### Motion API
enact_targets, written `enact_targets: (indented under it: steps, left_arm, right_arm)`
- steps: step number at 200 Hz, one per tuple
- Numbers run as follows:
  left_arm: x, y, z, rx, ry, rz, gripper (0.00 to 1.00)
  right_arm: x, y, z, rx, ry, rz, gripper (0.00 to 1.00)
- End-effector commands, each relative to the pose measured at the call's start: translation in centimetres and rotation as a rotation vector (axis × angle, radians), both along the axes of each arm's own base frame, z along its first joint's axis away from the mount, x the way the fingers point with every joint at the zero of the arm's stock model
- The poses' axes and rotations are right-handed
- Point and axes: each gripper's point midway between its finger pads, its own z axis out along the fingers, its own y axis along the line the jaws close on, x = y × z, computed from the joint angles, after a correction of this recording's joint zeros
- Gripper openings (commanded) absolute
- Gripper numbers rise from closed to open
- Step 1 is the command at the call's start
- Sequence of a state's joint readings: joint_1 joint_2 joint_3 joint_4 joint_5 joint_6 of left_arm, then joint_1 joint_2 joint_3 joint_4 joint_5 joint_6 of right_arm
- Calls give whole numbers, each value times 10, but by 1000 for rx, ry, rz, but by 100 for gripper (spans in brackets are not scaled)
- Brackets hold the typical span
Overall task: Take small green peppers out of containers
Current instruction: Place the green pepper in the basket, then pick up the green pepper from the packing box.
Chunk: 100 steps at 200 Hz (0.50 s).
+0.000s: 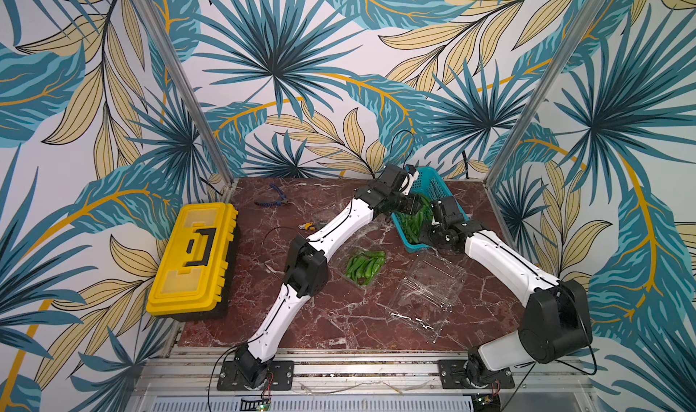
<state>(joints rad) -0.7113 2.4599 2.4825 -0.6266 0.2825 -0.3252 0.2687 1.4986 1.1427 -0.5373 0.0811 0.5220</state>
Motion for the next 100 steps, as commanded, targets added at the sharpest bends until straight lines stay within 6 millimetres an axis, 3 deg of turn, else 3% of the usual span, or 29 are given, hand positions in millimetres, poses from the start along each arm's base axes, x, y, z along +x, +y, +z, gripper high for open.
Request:
enact_targets:
  steps: [1, 24, 25, 45, 65, 86, 100]
  left_arm:
    - [-4, 17, 83, -108, -105, 17, 72]
    - [-5, 56, 106, -152, -113, 105, 78]
    - [-4, 59, 116, -169, -131, 113, 78]
    - [-1, 114, 103, -180, -97, 278, 79]
    - [-2, 165, 75, -143, -48, 428, 79]
    - [-11, 199, 31, -71, 22, 497, 80]
    - [-20, 217, 3, -37, 77, 539, 80]
  right_arm:
    - [-8, 11, -1, 35, 7, 71, 32]
    - [-7, 42, 9, 73, -25, 216, 32]
    - [-8, 44, 9, 73, -25, 223, 32]
    - [-15, 86, 9, 88, -4, 384, 33]
    - [-29, 133, -6, 119, 71, 539, 34]
    - [-45, 181, -28, 171, 157, 673, 34]
    - [-51, 202, -45, 203, 219, 716, 37]
